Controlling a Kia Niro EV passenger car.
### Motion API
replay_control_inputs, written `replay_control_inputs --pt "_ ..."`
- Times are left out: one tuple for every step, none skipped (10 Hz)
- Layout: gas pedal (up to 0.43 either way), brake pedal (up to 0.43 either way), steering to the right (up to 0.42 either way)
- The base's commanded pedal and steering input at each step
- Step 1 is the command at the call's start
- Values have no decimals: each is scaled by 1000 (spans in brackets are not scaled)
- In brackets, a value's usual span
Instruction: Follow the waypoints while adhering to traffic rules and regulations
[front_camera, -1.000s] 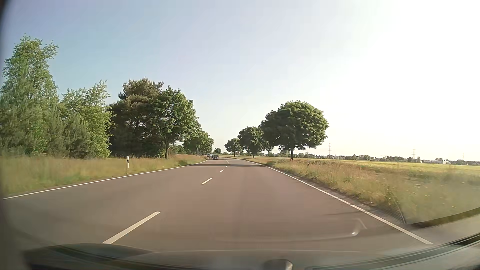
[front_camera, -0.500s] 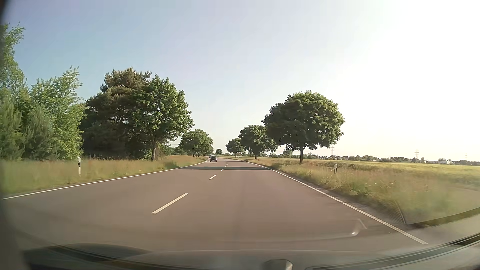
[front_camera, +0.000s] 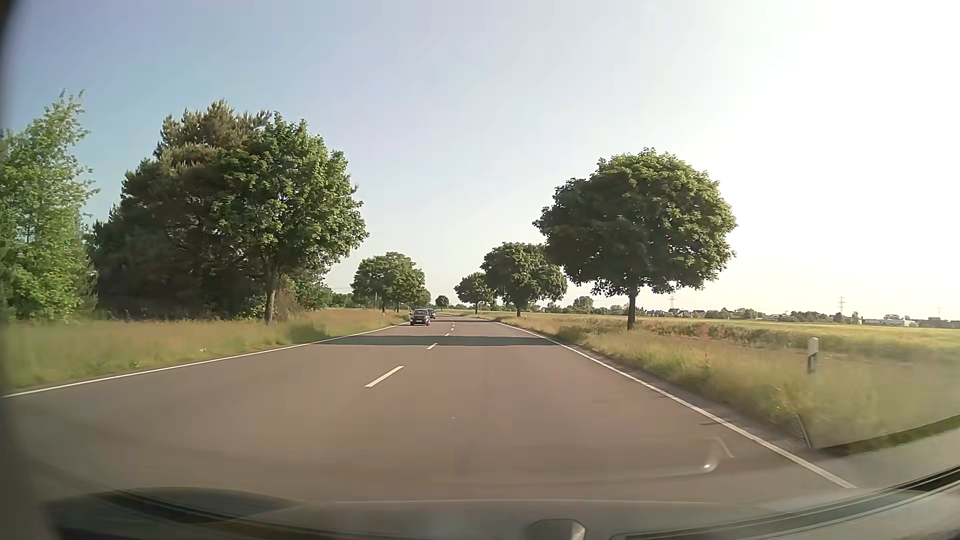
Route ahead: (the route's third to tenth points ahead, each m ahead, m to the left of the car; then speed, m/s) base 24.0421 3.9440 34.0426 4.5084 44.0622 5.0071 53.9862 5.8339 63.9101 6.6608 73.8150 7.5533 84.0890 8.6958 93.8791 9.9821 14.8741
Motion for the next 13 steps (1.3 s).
replay_control_inputs --pt "197 30 -6" --pt "197 30 -6" --pt "197 30 -6" --pt "197 30 -6" --pt "197 30 -6" --pt "197 30 -6" --pt "197 30 -6" --pt "197 30 -6" --pt "197 30 -6" --pt "197 30 -6" --pt "197 30 -6" --pt "197 30 -6" --pt "197 30 -6"
